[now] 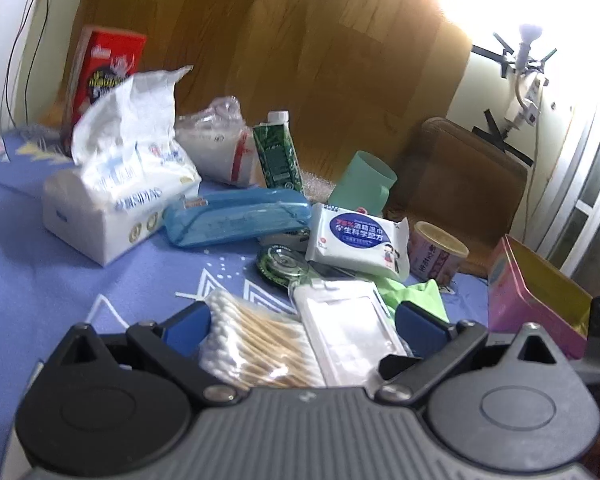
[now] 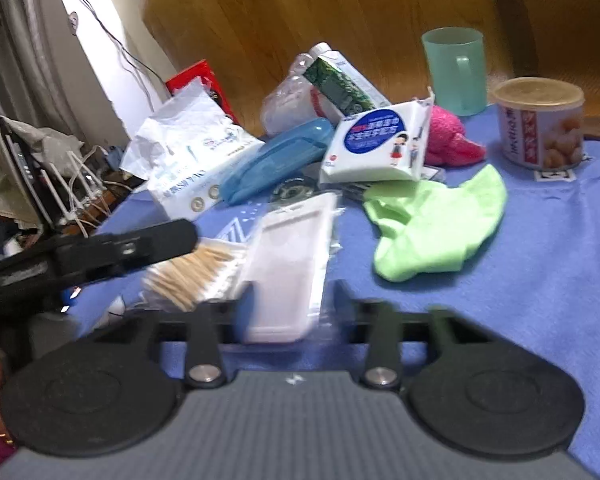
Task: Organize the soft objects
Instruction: 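Close the right gripper on the bagged white card holder and lift it, then carry the card holder with the right gripper into the pink tin and release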
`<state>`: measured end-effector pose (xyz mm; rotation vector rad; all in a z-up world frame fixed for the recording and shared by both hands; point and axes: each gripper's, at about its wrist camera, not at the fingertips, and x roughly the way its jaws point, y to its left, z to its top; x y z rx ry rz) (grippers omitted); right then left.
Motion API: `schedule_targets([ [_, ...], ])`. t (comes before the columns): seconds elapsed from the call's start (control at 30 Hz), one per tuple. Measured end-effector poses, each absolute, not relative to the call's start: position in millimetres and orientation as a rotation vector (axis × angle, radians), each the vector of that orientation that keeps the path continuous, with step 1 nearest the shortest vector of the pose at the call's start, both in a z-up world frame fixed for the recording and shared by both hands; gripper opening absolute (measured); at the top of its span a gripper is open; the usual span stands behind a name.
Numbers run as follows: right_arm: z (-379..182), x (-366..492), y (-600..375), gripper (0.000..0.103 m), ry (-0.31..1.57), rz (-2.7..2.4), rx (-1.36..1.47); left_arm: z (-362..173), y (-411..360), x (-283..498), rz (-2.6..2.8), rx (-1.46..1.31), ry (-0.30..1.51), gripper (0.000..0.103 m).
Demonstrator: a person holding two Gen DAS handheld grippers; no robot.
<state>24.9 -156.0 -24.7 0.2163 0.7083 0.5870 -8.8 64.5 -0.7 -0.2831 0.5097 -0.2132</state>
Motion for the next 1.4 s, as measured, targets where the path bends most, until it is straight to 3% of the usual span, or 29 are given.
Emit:
schedule_targets([
  [0.1, -22.5, 17.4, -172.7, 0.02, 0.724, 0.599, 0.298, 8.1, 64.3, -20.8, -0.209, -0.265, 0.479, 0.101],
  [0.23, -20.0, -10.7, -197.0, 0.02, 0.71, 0.566, 0.331, 15.4, 51.1, -25.9, -0.279, -0.252, 0.495, 0.101],
  [0.57, -29.6, -64.3, -242.4, 0.021, 0.662, 0.495, 0.41, -10.7, -7.8, -4.0, -0.544, -0.265, 0.744, 0.101],
  [0.7, -30.0, -62.2, -237.3, 0.048, 0.649, 0.495, 0.345, -18.3, -17.3, -0.4, -0.539, -0.235, 0.772, 0.102],
  [0.77, -30.8, -63.4, -230.3, 0.048, 0.629, 0.512, 0.294, -19.8, -20.2, -0.5, -0.561, -0.243, 0.77, 0.101],
  [0.83, -30.4, -64.1, -219.5, 0.046, 0.622, 0.54, 0.236, -21.1, -23.6, -1.0, -0.622, -0.261, 0.779, 0.093],
  [0.9, -30.0, -66.5, -211.9, 0.036, 0.62, 0.566, 0.211, -20.2, -32.3, -2.5, -0.61, -0.222, 0.771, 0.093],
  [1.1, -22.2, -72.2, -207.2, 0.026, 0.548, 0.535, 0.163, -12.8, -33.5, 1.2, -0.622, -0.246, 0.756, 0.09],
  [1.4, 10.1, -73.8, -228.4, 0.026, 0.396, 0.44, 0.161, 44.9, -79.1, 17.4, -0.7, -0.151, 0.61, 0.09],
])
